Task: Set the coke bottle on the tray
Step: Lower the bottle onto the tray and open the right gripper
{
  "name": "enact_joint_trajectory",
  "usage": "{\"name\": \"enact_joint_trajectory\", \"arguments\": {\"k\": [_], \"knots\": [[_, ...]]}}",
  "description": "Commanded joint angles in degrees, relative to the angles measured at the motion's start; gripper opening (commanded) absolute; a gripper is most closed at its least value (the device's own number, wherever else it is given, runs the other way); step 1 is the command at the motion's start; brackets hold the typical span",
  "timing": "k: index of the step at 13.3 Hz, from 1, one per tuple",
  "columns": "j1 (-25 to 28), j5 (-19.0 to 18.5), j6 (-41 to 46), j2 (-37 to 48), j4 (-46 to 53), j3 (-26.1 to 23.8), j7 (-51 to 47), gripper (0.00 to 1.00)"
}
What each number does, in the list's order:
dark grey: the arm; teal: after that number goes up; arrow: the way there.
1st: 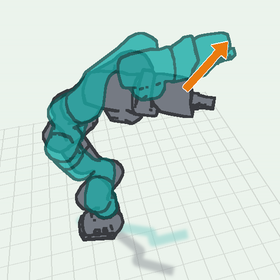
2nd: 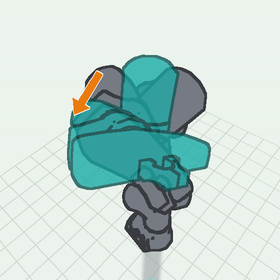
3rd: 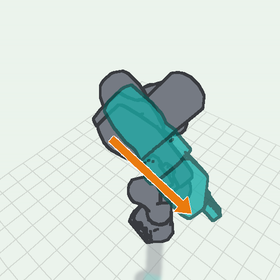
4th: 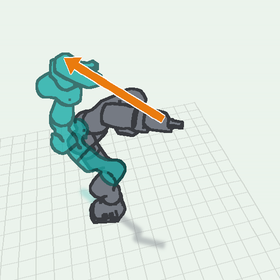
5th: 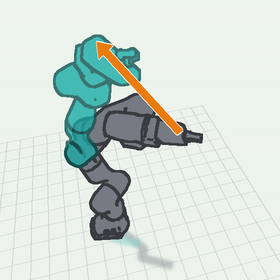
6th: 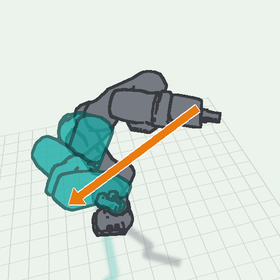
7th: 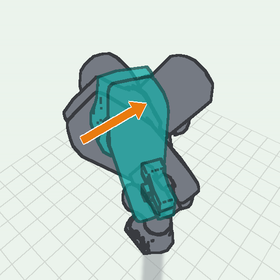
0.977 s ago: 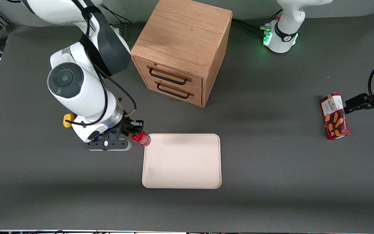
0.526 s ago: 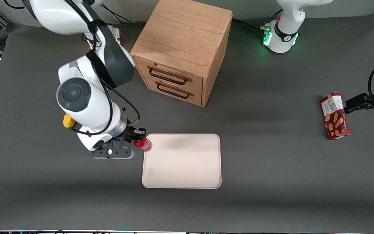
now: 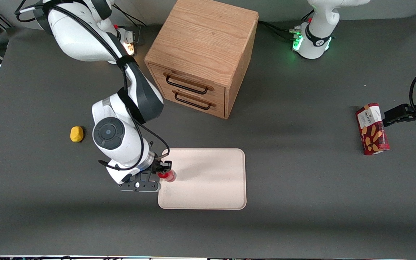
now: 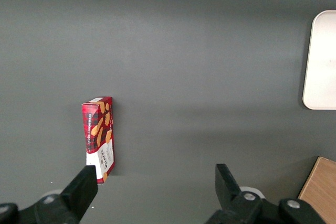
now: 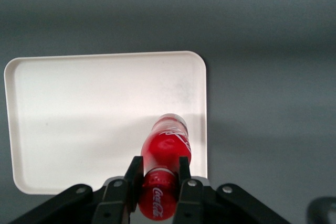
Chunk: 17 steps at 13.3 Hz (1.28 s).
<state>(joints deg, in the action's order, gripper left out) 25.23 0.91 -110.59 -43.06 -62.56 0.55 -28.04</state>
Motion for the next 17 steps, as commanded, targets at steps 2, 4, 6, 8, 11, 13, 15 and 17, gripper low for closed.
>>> {"name": "enact_joint_trajectory", "arguments": {"k": [2,4,6,8,11,13,15,17], "knots": [[0.08,-2.14,-5.67,0.35,-4.05,0.16,-0.61,0.0],[0.08,-2.15,-7.44,0.26,-5.73,0.16,-0.87,0.0],[0.08,-2.15,-7.62,0.17,-5.91,0.16,-1.05,0.0],[0.08,-2.15,-7.53,-0.18,-6.0,0.16,-1.31,0.0],[0.08,-2.15,-7.62,-0.35,-6.61,0.16,-1.4,0.67],[-0.01,-2.06,-7.62,-0.35,-6.61,0.16,-1.4,1.0],[-0.01,-2.06,-7.45,0.0,-6.52,0.16,-1.4,1.0],[-0.09,-2.14,-5.18,1.83,-6.61,0.16,-1.49,1.0]]}}
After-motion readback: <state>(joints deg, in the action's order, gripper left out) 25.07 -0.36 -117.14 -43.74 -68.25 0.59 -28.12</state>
